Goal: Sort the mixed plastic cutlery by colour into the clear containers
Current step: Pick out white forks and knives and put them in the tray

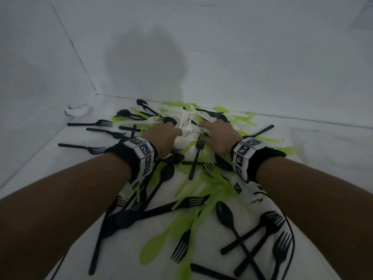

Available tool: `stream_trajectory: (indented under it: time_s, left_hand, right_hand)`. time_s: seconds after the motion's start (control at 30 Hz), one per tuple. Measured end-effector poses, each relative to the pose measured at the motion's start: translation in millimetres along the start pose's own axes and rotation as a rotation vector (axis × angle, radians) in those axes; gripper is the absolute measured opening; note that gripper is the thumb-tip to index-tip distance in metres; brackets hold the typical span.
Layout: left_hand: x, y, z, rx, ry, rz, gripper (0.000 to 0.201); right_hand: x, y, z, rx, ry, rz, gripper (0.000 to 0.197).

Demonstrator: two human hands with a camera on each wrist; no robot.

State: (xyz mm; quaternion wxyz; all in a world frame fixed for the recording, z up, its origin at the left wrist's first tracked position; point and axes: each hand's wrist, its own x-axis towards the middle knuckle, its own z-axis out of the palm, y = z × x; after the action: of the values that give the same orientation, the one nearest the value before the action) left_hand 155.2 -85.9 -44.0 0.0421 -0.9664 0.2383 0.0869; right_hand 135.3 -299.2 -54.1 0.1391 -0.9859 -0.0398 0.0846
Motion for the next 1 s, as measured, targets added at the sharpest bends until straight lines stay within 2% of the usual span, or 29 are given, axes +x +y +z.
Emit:
stream_trajectory:
  time_s: [0.13, 0.37, 0.53, 0.63, 0.7, 0.87, 0.93, 1.0]
  left_hand:
    - [3.7, -2.4, 0.5, 0.075, -0.022, 0.055, 0.058]
    - [4.6, -1.9, 1.9, 0.178, 0.011, 0.127, 0.057]
    - [5.0, -5.3, 4.2, 0.180, 0.096, 0.230, 0.045]
    - [3.1, -7.9, 3.8, 0.164, 0.242, 0.362, 0.025]
    - [0.3, -8.9, 2.7, 0.141, 0.329, 0.419, 0.022]
    - [-16.5, -6.6, -5.2, -0.108, 0.464, 0.425, 0.011]
    - [-24.7, -6.3, -12.5, -0.291, 0.486, 0.389, 0.007]
    - [-29.7, -10.5, -16.7, -0.436, 0.481, 0.304, 0.008]
  right_hand:
    - [11.0, -2.3, -1.0, 0.073, 0.006, -0.058, 0.041]
    - [10.4, -10.0, -6.5, 0.329, 0.314, -0.076, 0.008]
    - [2.8, -20.5, -21.2, 0.582, 0.624, -0.077, 0.013]
    - [-4.3, -25.9, -26.7, 0.754, 0.646, -0.061, 0.014]
    - [-8.3, -27.4, -28.7, 0.796, 0.642, -0.051, 0.016]
    - [-12.5, -38.6, -34.8, 0.842, 0.711, -0.075, 0.022]
    - [-12.7, -43.8, -34.8, 0.875, 0.696, -0.097, 0.028]
    - [-11.2, -46.6, -29.6, 0.812, 0.660, -0.101, 0.032]
